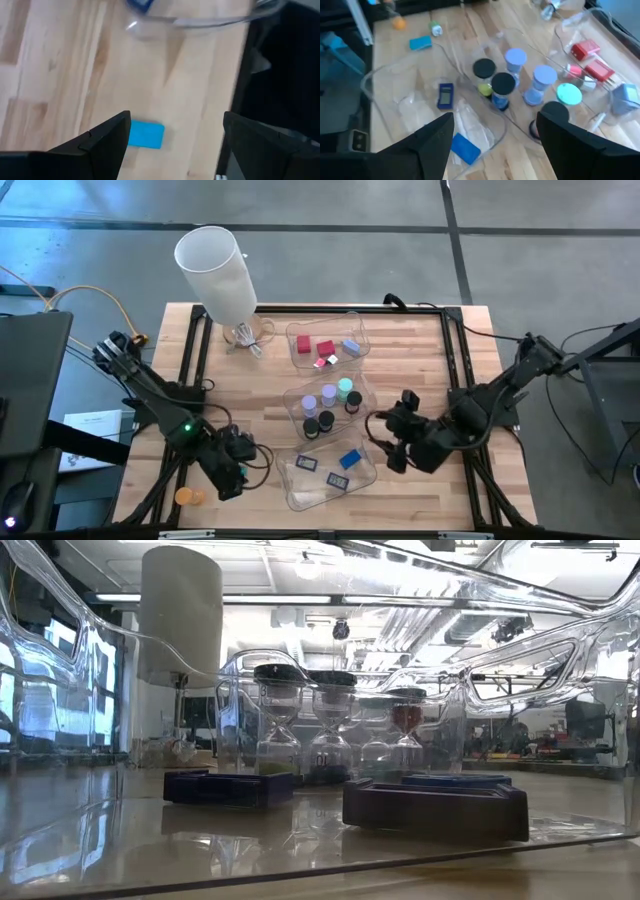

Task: Pick & Place Office items
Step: Put the green charger adapter into the top transparent bin

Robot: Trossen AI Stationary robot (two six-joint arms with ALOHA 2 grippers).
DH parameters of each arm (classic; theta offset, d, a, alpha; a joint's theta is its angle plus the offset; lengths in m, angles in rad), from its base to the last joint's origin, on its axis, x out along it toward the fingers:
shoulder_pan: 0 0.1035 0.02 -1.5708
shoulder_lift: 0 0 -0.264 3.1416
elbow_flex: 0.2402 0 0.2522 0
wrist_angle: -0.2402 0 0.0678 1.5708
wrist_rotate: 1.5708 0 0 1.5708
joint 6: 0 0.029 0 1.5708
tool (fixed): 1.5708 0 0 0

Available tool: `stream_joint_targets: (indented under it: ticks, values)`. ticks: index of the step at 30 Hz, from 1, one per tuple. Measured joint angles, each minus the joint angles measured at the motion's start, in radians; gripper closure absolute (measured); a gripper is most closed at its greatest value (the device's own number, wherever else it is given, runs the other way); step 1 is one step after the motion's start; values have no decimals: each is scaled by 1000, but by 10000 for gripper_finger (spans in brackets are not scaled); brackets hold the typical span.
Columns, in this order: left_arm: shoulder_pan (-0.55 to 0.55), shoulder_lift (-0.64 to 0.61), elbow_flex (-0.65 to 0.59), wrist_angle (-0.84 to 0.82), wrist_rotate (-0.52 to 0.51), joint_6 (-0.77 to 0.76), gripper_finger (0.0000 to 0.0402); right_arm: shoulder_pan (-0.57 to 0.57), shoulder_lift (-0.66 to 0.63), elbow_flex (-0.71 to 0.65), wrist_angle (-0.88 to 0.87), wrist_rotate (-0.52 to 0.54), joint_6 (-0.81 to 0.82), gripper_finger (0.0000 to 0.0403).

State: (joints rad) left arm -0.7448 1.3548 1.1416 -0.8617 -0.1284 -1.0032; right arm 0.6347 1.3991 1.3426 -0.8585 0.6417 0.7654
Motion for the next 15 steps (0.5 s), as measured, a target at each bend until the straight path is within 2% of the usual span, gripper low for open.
stream_joint_targets:
  ticks: [7,11,13,15]
  values:
    - [-5,80,0,-89,-19,-130,92,66,0,0,55,22,1,129]
    - [-21,147,0,-123,-8,-44,92,95,5,0,63,39,1,129]
    - [-14,172,-1,-163,39,22,92,100,16,0,63,48,1,129]
    - [5,180,-1,-223,107,20,92,106,31,-1,63,63,-1,129]
